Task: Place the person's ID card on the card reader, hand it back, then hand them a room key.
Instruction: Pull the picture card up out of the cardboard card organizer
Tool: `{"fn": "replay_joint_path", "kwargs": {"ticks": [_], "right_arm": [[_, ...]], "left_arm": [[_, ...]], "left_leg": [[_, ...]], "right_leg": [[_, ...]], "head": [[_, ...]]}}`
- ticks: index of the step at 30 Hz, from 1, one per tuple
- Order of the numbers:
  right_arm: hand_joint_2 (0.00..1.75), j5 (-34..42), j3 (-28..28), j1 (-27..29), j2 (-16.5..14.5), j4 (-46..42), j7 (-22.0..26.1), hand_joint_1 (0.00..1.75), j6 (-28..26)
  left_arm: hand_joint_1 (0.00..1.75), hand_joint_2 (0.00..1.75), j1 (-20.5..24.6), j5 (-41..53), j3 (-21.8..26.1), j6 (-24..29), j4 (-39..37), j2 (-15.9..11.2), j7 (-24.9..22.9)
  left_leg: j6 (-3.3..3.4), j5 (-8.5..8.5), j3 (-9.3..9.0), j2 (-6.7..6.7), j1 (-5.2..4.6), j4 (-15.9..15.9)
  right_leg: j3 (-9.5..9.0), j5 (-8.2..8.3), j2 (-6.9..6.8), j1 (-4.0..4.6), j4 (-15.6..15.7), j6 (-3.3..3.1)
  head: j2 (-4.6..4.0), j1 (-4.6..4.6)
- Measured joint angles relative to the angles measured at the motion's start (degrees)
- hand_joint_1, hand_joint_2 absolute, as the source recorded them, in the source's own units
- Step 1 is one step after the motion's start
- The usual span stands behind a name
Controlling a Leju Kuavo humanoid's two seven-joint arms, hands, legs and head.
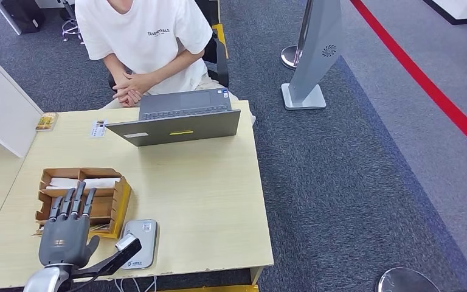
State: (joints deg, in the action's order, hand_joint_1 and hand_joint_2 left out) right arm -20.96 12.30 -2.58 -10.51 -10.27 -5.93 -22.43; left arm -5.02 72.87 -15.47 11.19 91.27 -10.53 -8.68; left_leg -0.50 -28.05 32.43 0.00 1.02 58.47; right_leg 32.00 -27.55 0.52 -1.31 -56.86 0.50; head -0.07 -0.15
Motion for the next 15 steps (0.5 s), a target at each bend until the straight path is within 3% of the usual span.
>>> {"fn": "replay_joint_path", "kwargs": {"ticks": [15], "right_arm": [[1.75, -0.31, 0.01, 0.00, 0.00, 0.00, -0.27, 0.00, 0.61]], "left_arm": [[0.00, 1.75, 0.48, -0.20, 1.22, -0.49, -2.98, 0.84, -0.40]], "left_leg": [[0.00, 0.00, 0.00, 0.00, 0.00, 0.00]], "right_leg": [[0.00, 0.00, 0.00, 0.00, 0.00, 0.00]], "head": [[0.00, 0.00]]}}
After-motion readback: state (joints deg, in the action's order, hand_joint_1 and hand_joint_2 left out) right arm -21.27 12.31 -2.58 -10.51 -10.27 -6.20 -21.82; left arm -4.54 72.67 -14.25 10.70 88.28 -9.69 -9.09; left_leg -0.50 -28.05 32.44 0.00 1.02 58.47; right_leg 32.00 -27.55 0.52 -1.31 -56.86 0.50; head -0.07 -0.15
